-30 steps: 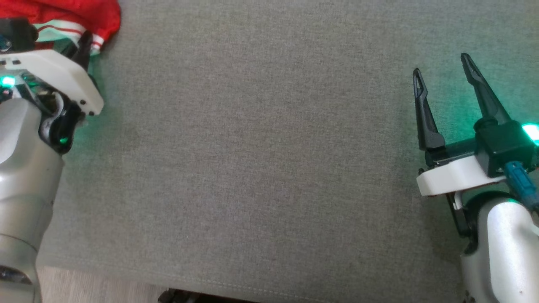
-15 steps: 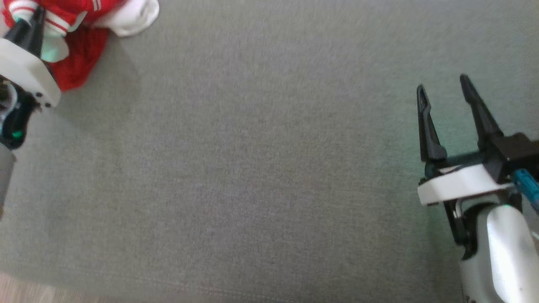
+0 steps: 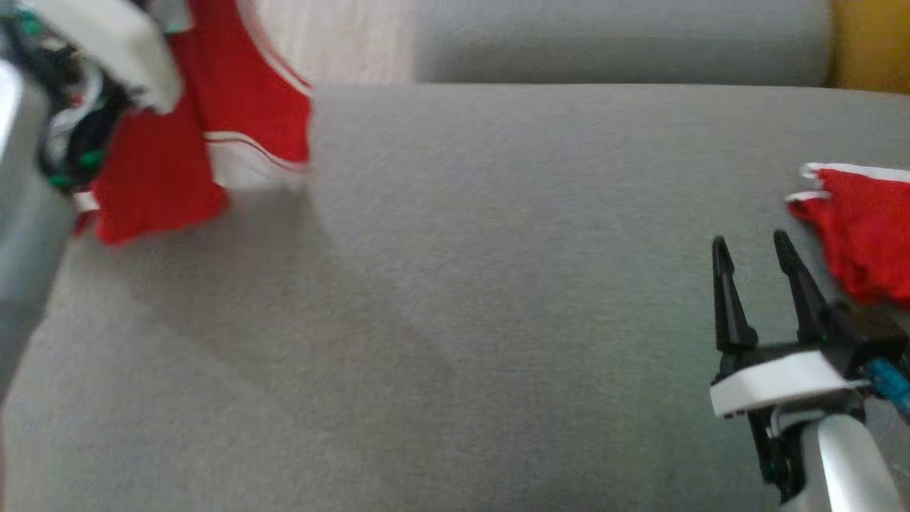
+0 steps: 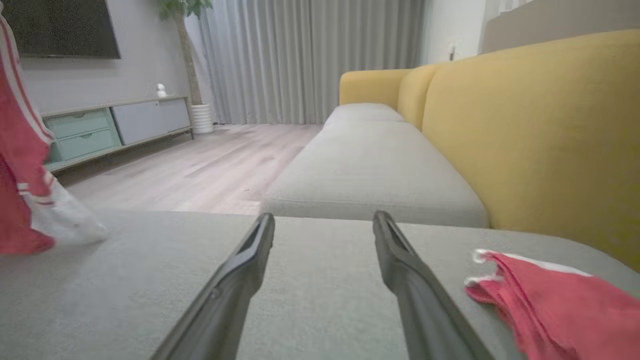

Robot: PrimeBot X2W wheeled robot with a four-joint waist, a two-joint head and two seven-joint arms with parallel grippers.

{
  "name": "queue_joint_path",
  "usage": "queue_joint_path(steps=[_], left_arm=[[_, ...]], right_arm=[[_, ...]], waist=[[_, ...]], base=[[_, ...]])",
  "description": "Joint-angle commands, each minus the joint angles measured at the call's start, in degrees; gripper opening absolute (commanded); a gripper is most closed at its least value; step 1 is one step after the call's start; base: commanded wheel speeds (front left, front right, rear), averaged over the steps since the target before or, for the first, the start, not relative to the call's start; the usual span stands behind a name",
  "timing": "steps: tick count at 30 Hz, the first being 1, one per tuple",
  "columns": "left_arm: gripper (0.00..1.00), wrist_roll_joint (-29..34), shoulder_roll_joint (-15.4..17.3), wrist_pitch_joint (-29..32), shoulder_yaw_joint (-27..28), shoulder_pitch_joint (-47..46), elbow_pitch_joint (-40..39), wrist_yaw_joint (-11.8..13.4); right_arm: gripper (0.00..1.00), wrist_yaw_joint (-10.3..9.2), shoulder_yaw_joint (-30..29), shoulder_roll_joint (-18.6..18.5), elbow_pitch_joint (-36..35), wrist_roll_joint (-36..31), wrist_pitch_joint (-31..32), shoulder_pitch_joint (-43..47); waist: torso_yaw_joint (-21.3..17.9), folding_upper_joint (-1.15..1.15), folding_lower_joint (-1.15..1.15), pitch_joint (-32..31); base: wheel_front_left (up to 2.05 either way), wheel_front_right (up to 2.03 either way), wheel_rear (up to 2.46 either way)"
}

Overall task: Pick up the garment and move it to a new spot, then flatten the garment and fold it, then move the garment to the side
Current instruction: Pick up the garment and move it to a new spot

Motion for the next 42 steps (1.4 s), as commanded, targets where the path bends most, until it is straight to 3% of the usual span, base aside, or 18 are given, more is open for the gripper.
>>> queue_joint_path(steps=[1,5,10,14,19,26,33,34,35,36,42], left_arm=[[0.0,0.02,0.2,0.23,1.98,-4.83,-3.47,0.89],[0.0,-0.81,-3.34,0.44,1.82,-5.77,-6.97,2.55],[0.0,-2.56,-8.74,-0.26,2.86,-6.69,-10.71,6.54],[0.0,-4.44,-10.97,-0.62,3.55,-5.02,-12.12,8.38],[0.0,-6.18,-10.28,-2.24,4.36,1.45,-9.79,9.77],[0.0,-8.15,-7.49,-8.41,7.14,12.86,0.55,11.17],[0.02,-7.68,-6.01,-14.56,8.35,16.79,9.35,10.55],[0.31,-7.79,-6.19,-15.22,8.5,16.83,10.04,10.31],[0.47,-7.87,-6.44,-15.92,8.64,16.88,10.57,10.16],[1.0,-7.75,-6.59,-16.56,8.63,16.9,11.11,10.09],[1.0,-5.81,-6.77,-19.4,7.04,16.26,12.91,8.39]], right_arm=[[1.0,-0.04,0.84,-0.17,-1.32,0.62,-0.95,-0.54],[1.0,-0.04,0.68,-0.17,-0.41,1.09,-1.65,-0.28],[1.0,-0.04,1.31,-0.17,0.55,1.96,-2.56,-1.15],[1.0,-0.04,1.77,-0.17,0.77,2.37,-3.06,-1.98],[1.0,-0.04,1.63,-0.17,1.08,2.42,-3.47,-3.11],[1.0,-0.04,1.69,-0.17,0.94,1.92,-3.73,-5.16],[1.0,-0.04,1.1,-0.17,0.43,0.9,-4.11,-6.87],[1.0,-0.04,1.07,-0.17,0.48,0.78,-4.15,-7.02],[1.0,-0.04,1.08,-0.17,0.56,0.68,-4.16,-7.11],[1.0,-0.04,1.13,-0.17,0.66,0.63,-4.19,-7.2],[1.0,-0.04,1.43,-0.17,1.45,0.14,-4.18,-7.22]], waist=[[-3.55,0.0,0.02,-2.9],[-5.31,0.0,0.02,-3.48],[-7.52,0.0,0.02,-3.08],[-8.61,0.0,0.02,-1.59],[-9.38,0.0,0.02,1.71],[-10.57,0.0,0.02,7.76],[-10.42,0.0,0.02,11.91],[-10.2,0.0,0.02,12.14],[-9.92,0.0,0.02,12.27],[-9.66,0.0,0.02,12.28],[-7.63,0.0,0.02,10.12]], base=[[0.0,0.0,0.0],[0.0,0.0,0.0],[0.0,0.0,0.0],[0.0,0.0,0.0],[0.0,0.0,0.0],[0.0,0.0,0.0],[0.0,0.0,0.0],[0.0,0.0,0.0],[0.0,0.0,0.0],[0.0,0.0,0.0],[0.0,0.0,0.0]])
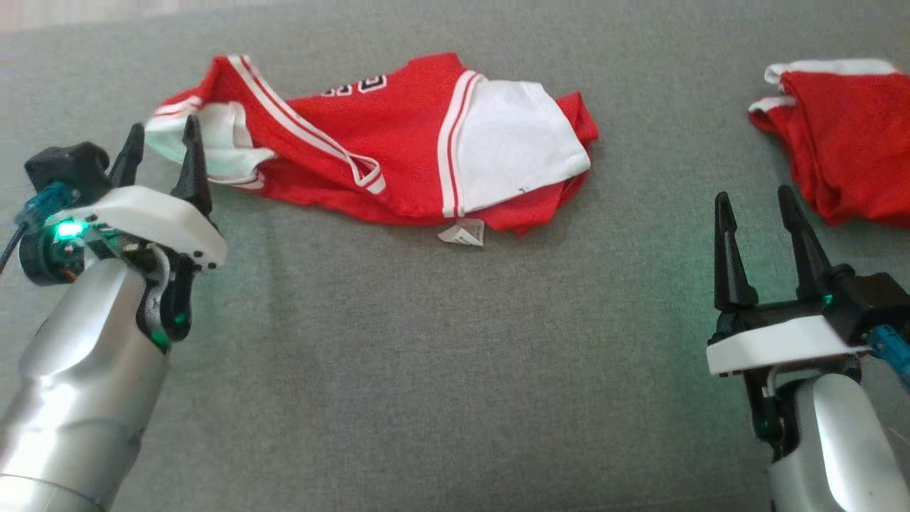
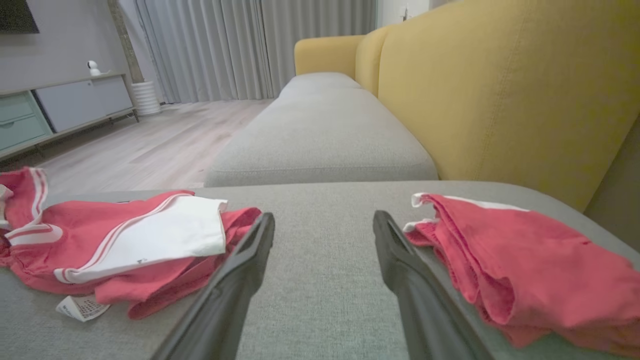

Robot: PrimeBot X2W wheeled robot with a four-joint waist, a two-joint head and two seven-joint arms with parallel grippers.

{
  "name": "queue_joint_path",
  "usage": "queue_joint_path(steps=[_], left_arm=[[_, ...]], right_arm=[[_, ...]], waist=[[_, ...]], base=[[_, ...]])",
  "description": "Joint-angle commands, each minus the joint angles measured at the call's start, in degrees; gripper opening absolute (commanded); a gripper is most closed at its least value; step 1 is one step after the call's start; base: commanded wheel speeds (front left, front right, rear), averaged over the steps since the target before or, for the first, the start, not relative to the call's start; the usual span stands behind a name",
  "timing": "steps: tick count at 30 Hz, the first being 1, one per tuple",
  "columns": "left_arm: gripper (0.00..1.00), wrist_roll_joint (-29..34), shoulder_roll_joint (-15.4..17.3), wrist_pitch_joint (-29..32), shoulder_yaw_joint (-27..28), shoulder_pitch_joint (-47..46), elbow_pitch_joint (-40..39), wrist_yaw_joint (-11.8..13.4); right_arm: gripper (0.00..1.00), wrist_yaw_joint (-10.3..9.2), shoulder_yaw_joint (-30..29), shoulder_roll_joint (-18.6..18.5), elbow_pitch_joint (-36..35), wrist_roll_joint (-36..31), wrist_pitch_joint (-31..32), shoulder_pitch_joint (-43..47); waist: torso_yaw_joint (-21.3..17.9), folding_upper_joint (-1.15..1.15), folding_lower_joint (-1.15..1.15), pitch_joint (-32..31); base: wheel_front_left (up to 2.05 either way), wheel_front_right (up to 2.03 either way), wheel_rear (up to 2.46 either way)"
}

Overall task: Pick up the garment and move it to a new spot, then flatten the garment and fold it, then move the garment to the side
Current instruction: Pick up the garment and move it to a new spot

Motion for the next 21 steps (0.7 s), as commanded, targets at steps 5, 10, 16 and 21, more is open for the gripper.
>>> queue_joint_path(steps=[5,10,16,21], left_arm=[[1.0,2.07,1.94,-3.65,0.26,-1.43,-2.19,-1.45],[1.0,2.11,1.61,-5.75,-0.62,3.56,-4.68,-1.15],[1.0,1.58,1.75,-8.17,-0.95,12.54,-11.36,1.07],[1.0,1.28,2.53,-9.92,0.09,21.15,-19.87,4.92]], right_arm=[[1.0,-0.04,1.1,-0.19,-0.72,-0.84,-0.4,-0.29],[1.0,-0.04,0.35,-0.19,-0.19,-1.1,0.21,2.12],[1.0,-0.04,-0.45,-0.19,-0.69,-1.16,1.12,5.8],[1.0,-0.04,-0.79,-0.19,-1.88,-1.05,1.77,8.72]], waist=[[2.81,0.0,-0.01,-5.75],[4.75,0.0,-0.01,-10.98],[6.42,0.0,-0.01,-15.22],[7.03,0.0,-0.01,-16.45]], base=[[0.0,0.0,0.0],[0.0,0.0,0.0],[0.0,0.0,0.0],[0.0,0.0,0.0]])
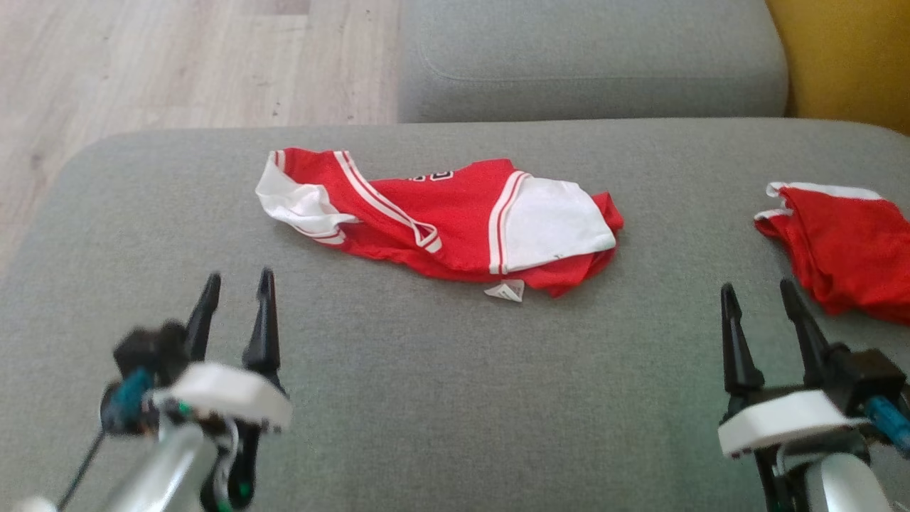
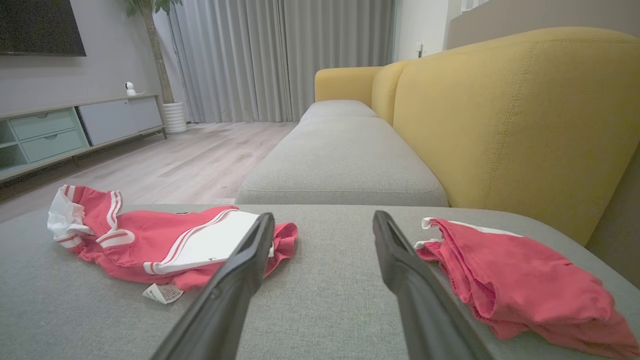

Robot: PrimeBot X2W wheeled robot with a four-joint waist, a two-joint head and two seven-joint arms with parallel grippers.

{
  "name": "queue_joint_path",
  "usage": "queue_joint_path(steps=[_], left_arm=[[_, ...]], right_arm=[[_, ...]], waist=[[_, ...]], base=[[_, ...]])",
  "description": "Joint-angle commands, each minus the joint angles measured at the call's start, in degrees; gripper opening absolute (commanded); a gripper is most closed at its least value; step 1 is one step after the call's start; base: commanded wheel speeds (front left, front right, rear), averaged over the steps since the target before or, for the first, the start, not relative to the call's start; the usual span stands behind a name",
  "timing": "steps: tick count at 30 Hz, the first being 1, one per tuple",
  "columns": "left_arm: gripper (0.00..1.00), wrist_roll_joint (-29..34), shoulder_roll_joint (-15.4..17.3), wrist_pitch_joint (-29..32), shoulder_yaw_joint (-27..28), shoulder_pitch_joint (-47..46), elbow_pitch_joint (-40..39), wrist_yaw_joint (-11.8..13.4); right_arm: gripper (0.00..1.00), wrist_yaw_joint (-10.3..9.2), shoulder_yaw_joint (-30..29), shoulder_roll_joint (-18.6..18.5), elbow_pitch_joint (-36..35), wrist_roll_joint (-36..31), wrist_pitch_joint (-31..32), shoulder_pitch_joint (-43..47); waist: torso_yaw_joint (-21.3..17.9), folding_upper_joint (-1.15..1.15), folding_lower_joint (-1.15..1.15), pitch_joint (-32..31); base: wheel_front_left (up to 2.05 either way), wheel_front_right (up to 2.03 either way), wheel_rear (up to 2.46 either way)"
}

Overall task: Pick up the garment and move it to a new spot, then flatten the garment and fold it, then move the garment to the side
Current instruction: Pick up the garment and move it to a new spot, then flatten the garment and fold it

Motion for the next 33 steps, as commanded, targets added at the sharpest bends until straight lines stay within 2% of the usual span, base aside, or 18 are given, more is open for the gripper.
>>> queue_joint_path(steps=[1,6,12,33], left_arm=[[1.0,0.22,2.03,-0.8,2.98,-1.15,-2.73,0.84],[1.0,0.94,1.81,-1.59,3.46,6.77,-10.01,5.36],[1.0,2.77,1.22,-1.96,2.44,12.7,-14.39,8.32],[1.0,3.42,0.38,-2.16,2.67,15.96,-15.31,9.46]], right_arm=[[1.0,-0.04,1.19,-0.24,-2.19,-0.13,0.22,-0.84],[1.0,-0.04,1.61,-0.24,-3.15,0.44,0.54,1.82],[1.0,-0.04,2.58,-0.24,-3.49,1.83,0.5,4.0],[1.0,-0.04,3.79,-0.24,-1.77,3.03,-0.3,4.15]], waist=[[0.38,0.0,0.02,-0.36],[0.7,0.0,0.02,-1.05],[0.82,0.0,0.02,-1.38],[1.23,0.0,0.02,-1.06]], base=[[0.0,0.0,0.0],[0.0,0.0,0.0],[0.0,0.0,0.0],[0.0,0.0,0.0]])
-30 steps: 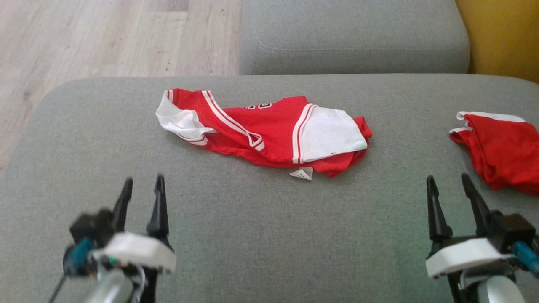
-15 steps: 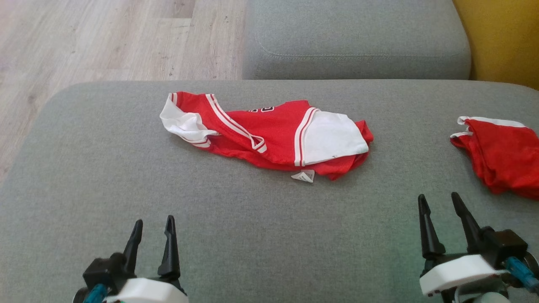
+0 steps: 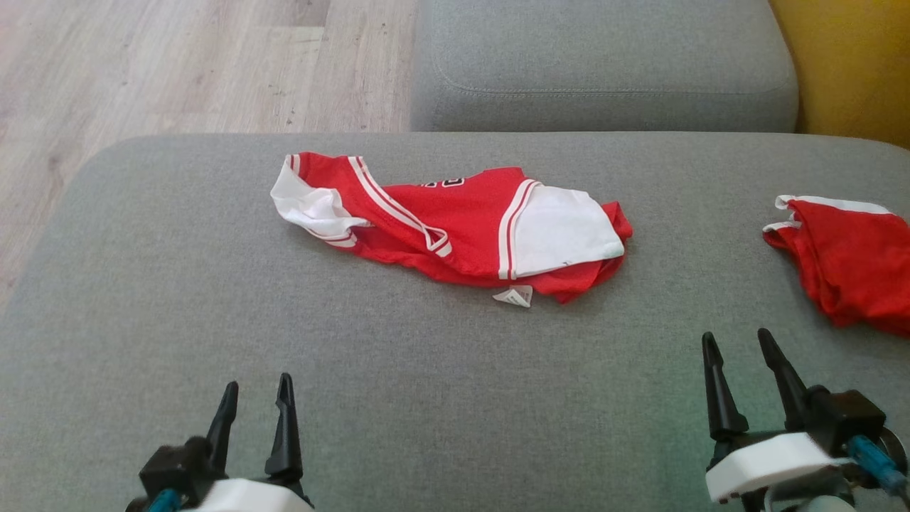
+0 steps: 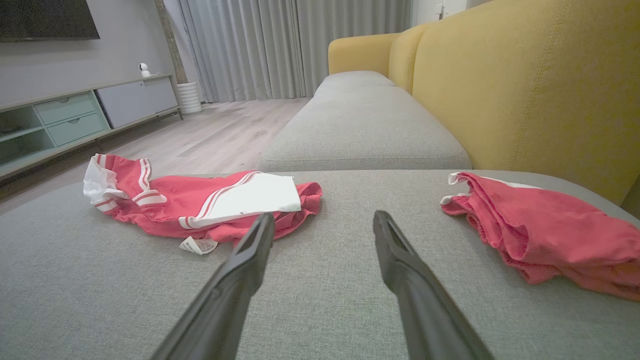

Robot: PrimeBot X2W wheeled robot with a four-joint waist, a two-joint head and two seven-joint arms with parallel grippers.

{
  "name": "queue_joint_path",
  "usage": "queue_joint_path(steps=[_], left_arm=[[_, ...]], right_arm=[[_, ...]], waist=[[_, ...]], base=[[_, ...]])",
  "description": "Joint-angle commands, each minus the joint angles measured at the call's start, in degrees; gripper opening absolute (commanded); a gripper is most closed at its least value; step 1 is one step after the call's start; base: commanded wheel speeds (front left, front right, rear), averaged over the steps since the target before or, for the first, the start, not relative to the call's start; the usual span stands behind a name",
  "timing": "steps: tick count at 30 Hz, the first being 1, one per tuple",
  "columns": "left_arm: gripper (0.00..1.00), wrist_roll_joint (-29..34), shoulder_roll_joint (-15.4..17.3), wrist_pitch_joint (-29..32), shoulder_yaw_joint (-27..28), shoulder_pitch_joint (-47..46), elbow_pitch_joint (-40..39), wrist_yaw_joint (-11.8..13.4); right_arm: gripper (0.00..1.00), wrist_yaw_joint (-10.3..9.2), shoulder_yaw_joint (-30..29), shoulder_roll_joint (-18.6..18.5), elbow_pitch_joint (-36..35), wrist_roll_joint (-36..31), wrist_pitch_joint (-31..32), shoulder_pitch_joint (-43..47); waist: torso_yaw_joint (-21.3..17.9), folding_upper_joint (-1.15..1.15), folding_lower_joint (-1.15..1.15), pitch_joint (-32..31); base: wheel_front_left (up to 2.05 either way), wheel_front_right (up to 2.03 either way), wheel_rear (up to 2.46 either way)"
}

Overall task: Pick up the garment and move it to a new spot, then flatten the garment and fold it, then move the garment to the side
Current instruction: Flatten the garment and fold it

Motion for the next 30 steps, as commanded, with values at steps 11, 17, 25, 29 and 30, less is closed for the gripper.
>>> queue_joint_path(steps=[11,17,25,29,30], left_arm=[[1.0,0.8,0.6,-0.71,1.61,-2.59,-1.49,0.26],[1.0,1.1,0.45,-0.67,1.46,-3.3,-1.98,0.43],[1.0,2.05,-0.54,-0.74,1.33,-5.93,-2.68,0.17],[1.0,2.54,-1.49,-0.79,1.36,-7.25,-2.62,-0.08],[1.0,2.66,-1.73,-0.81,1.42,-7.52,-2.53,-0.12]], right_arm=[[1.0,-0.04,1.07,-0.33,-1.69,0.18,-0.68,-1.71],[1.0,-0.04,1.21,-0.33,-1.97,-1.87,-0.15,-3.67],[1.0,-0.04,3.31,-0.33,2.56,-11.26,1.91,-14.21],[1.0,-0.04,2.96,-0.33,9.22,-17.16,2.28,-19.85],[1.0,-0.04,2.7,-0.33,10.93,-18.61,2.28,-21.06]], waist=[[0.4,0.0,0.0,0.88],[1.2,0.0,0.0,2.88],[3.94,0.0,0.0,8.19],[6.25,0.0,0.0,10.99],[6.82,0.0,0.0,11.6]], base=[[0.0,0.0,0.0],[0.0,0.0,0.0],[0.0,0.0,0.0],[0.0,0.0,0.0],[0.0,0.0,0.0]])
